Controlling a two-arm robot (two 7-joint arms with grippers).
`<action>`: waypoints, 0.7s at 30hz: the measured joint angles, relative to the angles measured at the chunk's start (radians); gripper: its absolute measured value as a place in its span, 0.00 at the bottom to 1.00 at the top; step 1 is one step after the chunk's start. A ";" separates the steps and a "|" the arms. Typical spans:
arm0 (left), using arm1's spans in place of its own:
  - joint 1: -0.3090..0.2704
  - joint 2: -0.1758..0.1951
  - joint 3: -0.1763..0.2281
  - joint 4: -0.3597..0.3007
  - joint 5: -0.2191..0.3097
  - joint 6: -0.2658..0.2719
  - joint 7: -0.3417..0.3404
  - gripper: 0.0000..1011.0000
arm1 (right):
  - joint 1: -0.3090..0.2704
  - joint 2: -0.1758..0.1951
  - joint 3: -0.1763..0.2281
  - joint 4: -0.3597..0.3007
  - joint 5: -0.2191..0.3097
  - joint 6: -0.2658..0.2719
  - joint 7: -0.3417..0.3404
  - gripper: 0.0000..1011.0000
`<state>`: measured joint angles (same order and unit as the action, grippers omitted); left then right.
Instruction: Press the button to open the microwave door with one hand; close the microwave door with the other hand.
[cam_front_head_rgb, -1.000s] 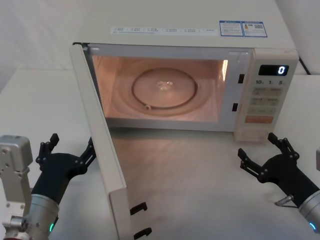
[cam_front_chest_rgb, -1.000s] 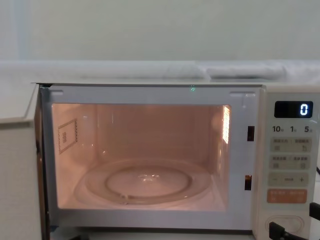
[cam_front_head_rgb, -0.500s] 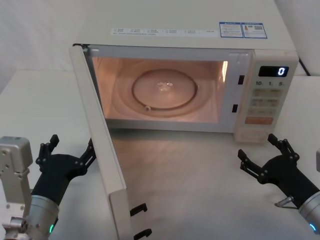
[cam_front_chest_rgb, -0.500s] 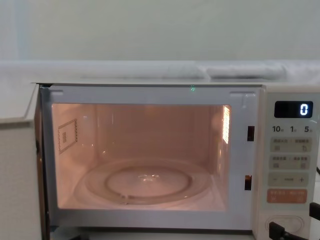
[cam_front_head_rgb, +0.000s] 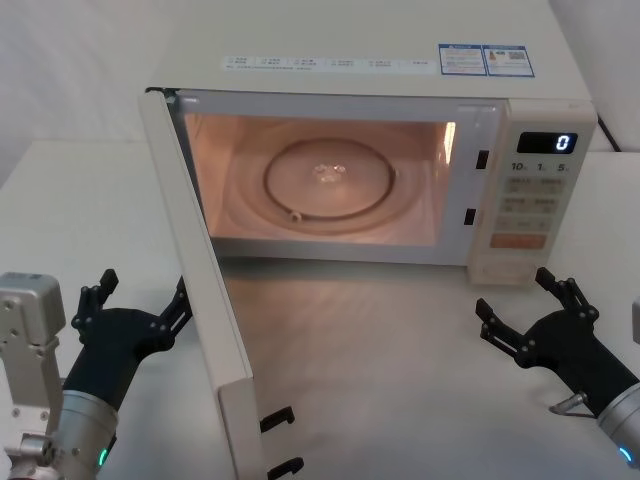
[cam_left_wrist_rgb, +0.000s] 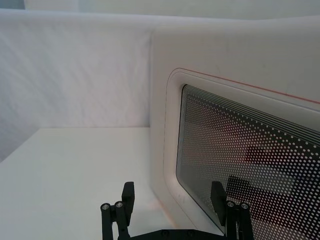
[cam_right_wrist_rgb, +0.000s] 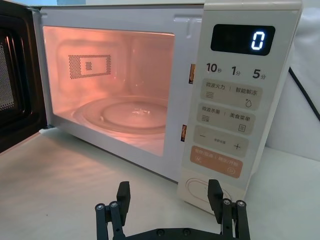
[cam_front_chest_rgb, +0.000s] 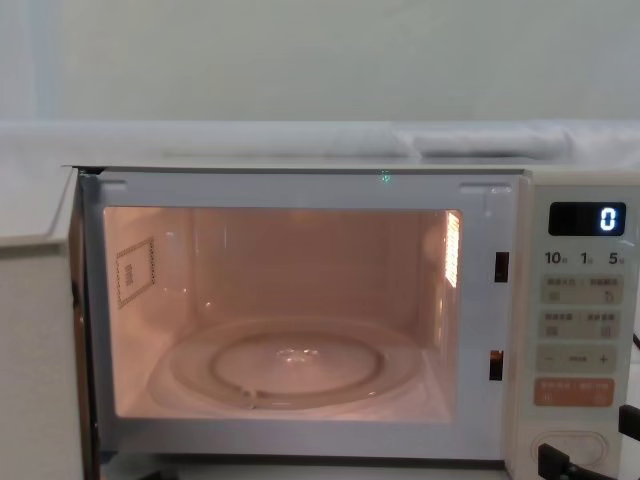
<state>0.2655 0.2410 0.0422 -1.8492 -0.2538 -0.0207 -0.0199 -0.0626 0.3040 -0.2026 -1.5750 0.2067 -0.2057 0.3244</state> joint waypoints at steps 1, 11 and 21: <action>0.000 0.000 0.000 0.000 0.000 0.000 0.000 0.99 | 0.000 0.000 0.000 0.000 0.000 0.000 0.000 0.99; 0.000 0.000 0.000 0.000 0.000 0.000 0.000 0.99 | 0.000 0.000 0.000 0.000 0.000 0.000 0.000 0.99; 0.000 0.000 0.000 0.000 0.000 0.000 0.000 0.99 | 0.000 0.000 0.000 0.000 0.000 0.000 0.000 0.99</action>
<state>0.2655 0.2410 0.0422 -1.8492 -0.2538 -0.0207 -0.0199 -0.0626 0.3040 -0.2026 -1.5750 0.2067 -0.2057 0.3244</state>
